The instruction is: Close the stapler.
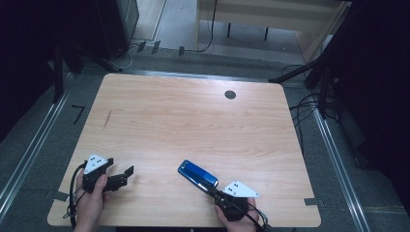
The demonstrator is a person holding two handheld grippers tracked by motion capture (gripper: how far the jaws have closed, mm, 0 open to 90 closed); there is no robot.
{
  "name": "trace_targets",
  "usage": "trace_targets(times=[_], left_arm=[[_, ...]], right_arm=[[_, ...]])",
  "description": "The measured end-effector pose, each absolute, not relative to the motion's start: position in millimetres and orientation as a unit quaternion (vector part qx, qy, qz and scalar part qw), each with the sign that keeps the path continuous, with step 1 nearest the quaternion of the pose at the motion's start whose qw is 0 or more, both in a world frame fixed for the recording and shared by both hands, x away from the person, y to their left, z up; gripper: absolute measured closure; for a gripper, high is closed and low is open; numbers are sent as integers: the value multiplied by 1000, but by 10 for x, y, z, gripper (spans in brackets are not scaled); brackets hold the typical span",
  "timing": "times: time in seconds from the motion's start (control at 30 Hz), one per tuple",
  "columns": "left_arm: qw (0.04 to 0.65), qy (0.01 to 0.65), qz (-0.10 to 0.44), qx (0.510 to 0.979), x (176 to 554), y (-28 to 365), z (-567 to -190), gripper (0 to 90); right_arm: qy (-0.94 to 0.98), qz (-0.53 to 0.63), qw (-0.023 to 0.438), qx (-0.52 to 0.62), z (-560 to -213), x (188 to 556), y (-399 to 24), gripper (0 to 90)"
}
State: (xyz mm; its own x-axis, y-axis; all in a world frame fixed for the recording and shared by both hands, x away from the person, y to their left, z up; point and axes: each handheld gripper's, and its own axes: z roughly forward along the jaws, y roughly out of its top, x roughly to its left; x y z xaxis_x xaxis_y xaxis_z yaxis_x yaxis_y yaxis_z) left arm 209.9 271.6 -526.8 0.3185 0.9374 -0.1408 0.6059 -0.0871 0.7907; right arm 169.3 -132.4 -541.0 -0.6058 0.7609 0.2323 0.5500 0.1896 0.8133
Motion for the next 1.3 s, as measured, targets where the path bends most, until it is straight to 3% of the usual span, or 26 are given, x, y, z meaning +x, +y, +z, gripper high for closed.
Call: trace_targets(times=[1.3], left_arm=[[399,543,206,710,2104,2716,-5269,145]], right_arm=[[756,453,163,443,-5403,1954,-1341,900]])
